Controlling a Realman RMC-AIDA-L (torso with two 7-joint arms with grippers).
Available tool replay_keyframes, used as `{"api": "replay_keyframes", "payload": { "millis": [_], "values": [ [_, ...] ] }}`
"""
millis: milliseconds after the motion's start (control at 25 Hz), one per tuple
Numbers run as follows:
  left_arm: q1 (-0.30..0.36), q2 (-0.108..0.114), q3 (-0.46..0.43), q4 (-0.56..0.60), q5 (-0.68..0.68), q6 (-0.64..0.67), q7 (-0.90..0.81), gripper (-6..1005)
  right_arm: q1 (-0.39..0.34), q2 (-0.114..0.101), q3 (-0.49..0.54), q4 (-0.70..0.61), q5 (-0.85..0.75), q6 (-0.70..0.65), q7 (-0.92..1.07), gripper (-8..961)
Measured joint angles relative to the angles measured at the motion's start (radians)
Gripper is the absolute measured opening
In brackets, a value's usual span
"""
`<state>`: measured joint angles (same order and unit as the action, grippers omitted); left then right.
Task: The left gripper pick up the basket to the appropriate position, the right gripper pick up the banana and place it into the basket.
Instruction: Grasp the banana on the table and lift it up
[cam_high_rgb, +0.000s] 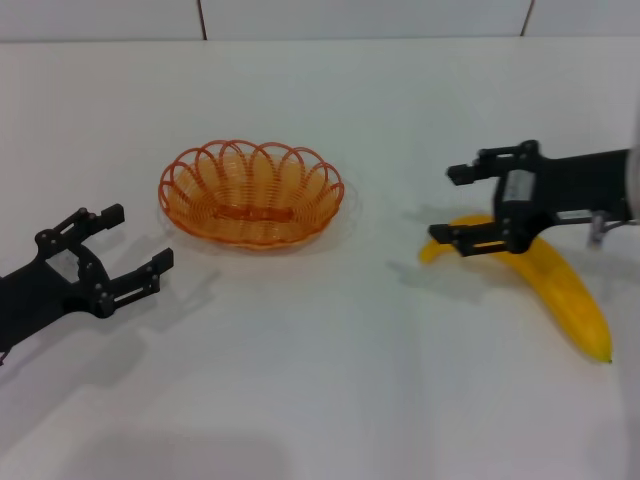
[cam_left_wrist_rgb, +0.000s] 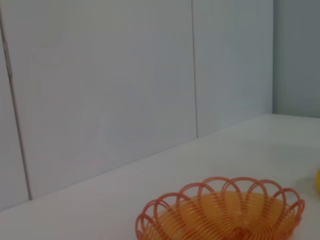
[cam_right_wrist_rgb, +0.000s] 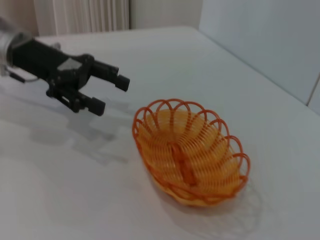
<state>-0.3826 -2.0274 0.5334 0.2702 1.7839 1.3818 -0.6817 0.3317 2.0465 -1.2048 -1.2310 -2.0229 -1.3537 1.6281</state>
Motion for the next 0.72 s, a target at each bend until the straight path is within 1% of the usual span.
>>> {"api": "replay_keyframes", "payload": {
  "millis": [80,160,240,400,560,720],
  "values": [
    [-0.001,0.000,0.000,0.000,0.000,-0.003,0.000,879,-0.031,-0.002,-0.096,-0.085,-0.034,0.069,0.081,752],
    [-0.002,0.000,0.000,0.000,0.000,-0.005,0.000,879,-0.041,-0.002,-0.149,-0.138,-0.091,0.096,0.158,748],
    [-0.005,-0.001,0.000,0.000,0.000,-0.005,0.000,879,-0.033,-0.002,-0.175,-0.162,-0.152,0.108,0.237,745],
    [-0.007,-0.001,0.000,0.000,0.000,-0.006,0.001,880,-0.011,-0.003,-0.203,-0.184,-0.238,0.122,0.332,737],
    [-0.008,-0.001,0.000,0.000,0.000,-0.006,0.001,880,0.013,-0.005,-0.214,-0.207,-0.324,0.113,0.417,730],
    [-0.010,-0.001,0.000,0.000,0.001,-0.008,0.001,880,0.040,-0.006,-0.250,-0.215,-0.417,0.097,0.499,722]
  ]
}}
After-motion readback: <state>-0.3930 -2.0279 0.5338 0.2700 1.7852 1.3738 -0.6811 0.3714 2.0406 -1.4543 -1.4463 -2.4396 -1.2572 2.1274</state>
